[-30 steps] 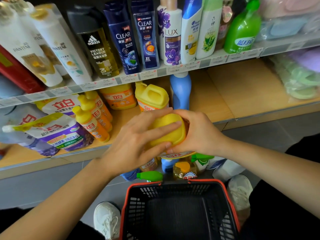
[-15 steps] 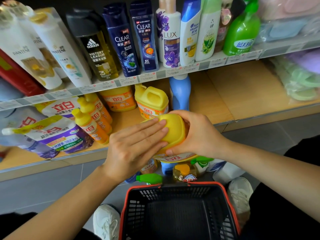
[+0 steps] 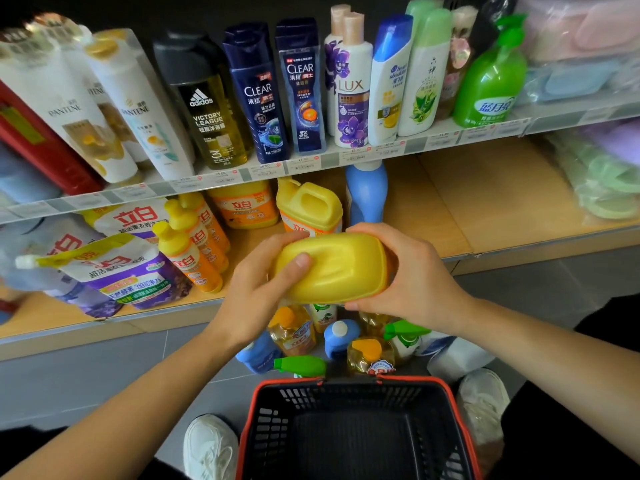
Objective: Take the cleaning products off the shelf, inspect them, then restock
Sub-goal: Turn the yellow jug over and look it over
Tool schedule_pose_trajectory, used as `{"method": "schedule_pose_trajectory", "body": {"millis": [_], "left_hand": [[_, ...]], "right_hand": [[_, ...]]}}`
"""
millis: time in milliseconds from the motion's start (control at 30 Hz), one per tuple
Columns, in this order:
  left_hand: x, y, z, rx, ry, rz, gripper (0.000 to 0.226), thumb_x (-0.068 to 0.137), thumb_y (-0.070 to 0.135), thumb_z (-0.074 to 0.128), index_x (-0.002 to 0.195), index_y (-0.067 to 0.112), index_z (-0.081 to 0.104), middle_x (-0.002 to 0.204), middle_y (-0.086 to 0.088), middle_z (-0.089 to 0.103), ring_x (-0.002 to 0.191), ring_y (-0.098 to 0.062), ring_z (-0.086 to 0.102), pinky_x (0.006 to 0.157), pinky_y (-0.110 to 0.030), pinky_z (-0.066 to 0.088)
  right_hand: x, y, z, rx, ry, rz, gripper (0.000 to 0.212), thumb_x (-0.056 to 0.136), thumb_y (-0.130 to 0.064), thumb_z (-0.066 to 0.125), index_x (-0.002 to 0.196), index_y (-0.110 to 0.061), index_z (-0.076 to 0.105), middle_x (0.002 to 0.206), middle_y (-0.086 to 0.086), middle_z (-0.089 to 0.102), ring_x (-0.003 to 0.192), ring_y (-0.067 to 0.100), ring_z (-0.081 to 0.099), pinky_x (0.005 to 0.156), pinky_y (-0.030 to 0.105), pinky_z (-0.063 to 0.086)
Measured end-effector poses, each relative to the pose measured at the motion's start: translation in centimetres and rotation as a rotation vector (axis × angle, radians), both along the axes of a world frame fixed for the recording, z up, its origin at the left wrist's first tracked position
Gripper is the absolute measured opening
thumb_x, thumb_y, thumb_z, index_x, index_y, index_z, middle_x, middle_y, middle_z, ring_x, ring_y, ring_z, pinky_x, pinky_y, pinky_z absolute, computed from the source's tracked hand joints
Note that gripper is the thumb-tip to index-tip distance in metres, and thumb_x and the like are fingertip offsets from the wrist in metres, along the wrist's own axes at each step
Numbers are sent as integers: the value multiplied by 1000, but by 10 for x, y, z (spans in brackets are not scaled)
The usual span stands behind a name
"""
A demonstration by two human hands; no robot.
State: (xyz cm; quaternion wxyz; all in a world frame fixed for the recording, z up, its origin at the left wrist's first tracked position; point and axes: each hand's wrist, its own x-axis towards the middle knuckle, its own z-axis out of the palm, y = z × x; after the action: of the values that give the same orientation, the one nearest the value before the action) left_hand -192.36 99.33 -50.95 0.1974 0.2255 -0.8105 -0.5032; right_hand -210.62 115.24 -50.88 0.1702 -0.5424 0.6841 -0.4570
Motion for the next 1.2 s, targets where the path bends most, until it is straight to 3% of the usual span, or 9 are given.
{"method": "schedule_pose_trajectory", "body": {"millis": [67, 267, 433, 500, 600, 767, 1000, 1100, 1200], "left_hand": [[-1, -2, 3, 100, -1, 37, 58, 82, 62, 59, 127, 26, 67, 126, 2, 66, 118, -18, 62, 100, -55, 50], [5, -3, 4, -59, 119, -91, 38, 95, 26, 65, 132, 15, 65, 135, -2, 63, 126, -21, 59, 97, -43, 55], [7, -8, 3, -45, 158, -151, 42, 96, 18, 63, 137, 12, 60, 141, 0, 59, 135, -20, 53, 102, -37, 52], [6, -8, 0, -38, 197, -76, 40, 97, 13, 60, 137, 9, 60, 139, -3, 61, 133, -21, 54, 105, -41, 51], [4, -8, -4, 109, 197, 63, 41, 98, 20, 55, 137, 13, 60, 133, -6, 65, 125, -25, 60, 101, -50, 54], [0, -13, -8, 340, 145, 94, 48, 99, 38, 46, 143, 23, 56, 135, 2, 66, 124, -17, 62, 98, -35, 55], [-6, -15, -27, 527, -115, 68, 36, 106, 44, 42, 119, 24, 69, 113, 5, 75, 105, -13, 71, 82, -28, 57], [-4, -13, -36, 548, -201, -1, 31, 89, 52, 60, 111, 35, 73, 111, 11, 76, 98, -5, 72, 79, -23, 54], [-1, -10, -50, 582, -313, -24, 53, 68, 69, 67, 110, 37, 73, 112, 11, 76, 100, -5, 71, 91, -35, 51]], "right_hand": [[3, 2, -2, -13, 64, 14, 89, 58, -32, 98, 135, -30, 54, 129, -9, 63, 117, 4, 58, 95, 20, 48], [2, 2, -4, -61, 236, 35, 89, 61, -35, 96, 138, -15, 55, 136, 5, 62, 125, 24, 59, 98, 49, 51], [-1, 1, 0, -35, 113, 13, 89, 58, -33, 96, 136, -23, 55, 127, -11, 60, 117, 2, 56, 95, 11, 43], [-3, 0, 1, -22, 30, -9, 89, 57, -29, 97, 135, -26, 54, 126, -15, 60, 114, -2, 56, 92, 5, 40], [-8, -2, 3, -27, -102, -37, 88, 54, -31, 97, 131, -30, 54, 124, -19, 60, 115, -5, 56, 90, 10, 45], [-15, -4, -1, -75, -444, -23, 77, 56, -19, 93, 125, -22, 62, 117, -2, 72, 109, 14, 69, 86, 28, 58], [-22, -11, -4, -82, -840, -87, 66, 58, -10, 86, 121, -13, 65, 109, 8, 76, 97, 26, 74, 67, 33, 61], [-26, -14, -2, -86, -901, -163, 61, 63, -11, 83, 121, -12, 65, 109, 8, 76, 96, 27, 75, 68, 37, 61], [-32, -17, 1, -82, -946, -207, 66, 63, -17, 84, 125, -14, 64, 114, 8, 75, 101, 27, 74, 72, 40, 61]]}}
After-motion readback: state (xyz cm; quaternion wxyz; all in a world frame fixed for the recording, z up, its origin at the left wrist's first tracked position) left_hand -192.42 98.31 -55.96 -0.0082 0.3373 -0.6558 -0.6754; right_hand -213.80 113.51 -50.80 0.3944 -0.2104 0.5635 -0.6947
